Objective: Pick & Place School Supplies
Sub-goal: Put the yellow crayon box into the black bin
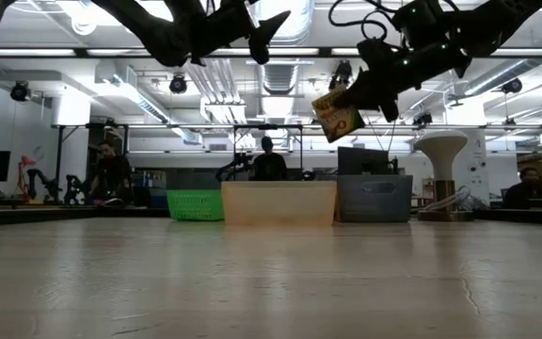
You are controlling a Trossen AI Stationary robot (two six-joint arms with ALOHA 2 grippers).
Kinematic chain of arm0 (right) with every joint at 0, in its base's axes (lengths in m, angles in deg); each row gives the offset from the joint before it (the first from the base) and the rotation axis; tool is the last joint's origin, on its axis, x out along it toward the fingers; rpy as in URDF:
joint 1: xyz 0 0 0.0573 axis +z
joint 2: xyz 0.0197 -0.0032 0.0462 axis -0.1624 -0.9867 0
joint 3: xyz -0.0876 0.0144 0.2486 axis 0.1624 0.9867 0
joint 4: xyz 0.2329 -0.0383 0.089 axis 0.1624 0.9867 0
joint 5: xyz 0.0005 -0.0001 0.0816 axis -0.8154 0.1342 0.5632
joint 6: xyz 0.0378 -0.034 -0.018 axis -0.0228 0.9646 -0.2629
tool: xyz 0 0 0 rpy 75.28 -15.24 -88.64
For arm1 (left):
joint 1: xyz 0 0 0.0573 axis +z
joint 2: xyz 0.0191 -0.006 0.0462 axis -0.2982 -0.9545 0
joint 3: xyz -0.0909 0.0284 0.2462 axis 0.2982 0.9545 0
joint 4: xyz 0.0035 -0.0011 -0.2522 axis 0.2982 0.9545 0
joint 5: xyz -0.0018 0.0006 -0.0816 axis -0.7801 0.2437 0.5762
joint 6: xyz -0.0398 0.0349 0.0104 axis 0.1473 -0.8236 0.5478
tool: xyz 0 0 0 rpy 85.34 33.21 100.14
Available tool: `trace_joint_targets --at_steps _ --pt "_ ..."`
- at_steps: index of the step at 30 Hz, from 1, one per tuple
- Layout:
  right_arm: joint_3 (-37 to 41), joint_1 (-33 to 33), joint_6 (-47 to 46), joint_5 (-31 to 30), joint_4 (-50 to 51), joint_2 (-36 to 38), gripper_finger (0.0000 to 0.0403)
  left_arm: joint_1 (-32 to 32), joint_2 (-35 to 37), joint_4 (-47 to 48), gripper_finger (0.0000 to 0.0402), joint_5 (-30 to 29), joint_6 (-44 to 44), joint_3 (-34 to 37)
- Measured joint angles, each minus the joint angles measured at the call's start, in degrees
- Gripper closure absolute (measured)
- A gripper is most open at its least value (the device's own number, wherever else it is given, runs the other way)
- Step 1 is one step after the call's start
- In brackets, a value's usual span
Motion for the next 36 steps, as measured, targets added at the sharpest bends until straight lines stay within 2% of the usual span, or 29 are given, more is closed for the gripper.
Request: trace_joint_targets --at_steps 3,8,13,16,19,26,36 --pt "0.0 -0.1 -3.72 -2.62 0.05 0.0 0.0364 0.46 0.12 0.12 0.0122 -1.36 -0.08 0.0" --pt "0.0 -1.93 -15.02 -8.43 0.24 0.17 0.0364 0.64 0.12 1.12 0.0122 -1.52 -0.05 0.02" --pt "0.0 -5.76 -32.0 -8.21 3.53 0.2 0.0364 0.59 0.12 2.35 0.0122 -1.45 -0.03 0.04" --pt "0.0 -7.97 -38.8 -6.86 8.06 0.2 0.0364 0.63 0.12 2.89 0.0122 -1.47 -0.01 0.07" --pt "-0.2 -9.39 -40.82 -6.52 11.33 0.4 0.0364 0.63 0.12 2.82 0.0122 -1.45 -0.05 0.09" --pt "-0.85 -10.32 -42.4 -6.63 11.9 0.26 0.0364 0.61 0.12 3.08 0.0122 -1.82 -0.07 0.13" --pt "-6.1 -8.88 -37.73 -6.25 13.15 0.13 0.0364 0.57 0.12 3.1 0.0122 -1.97 -0.07 0.15"
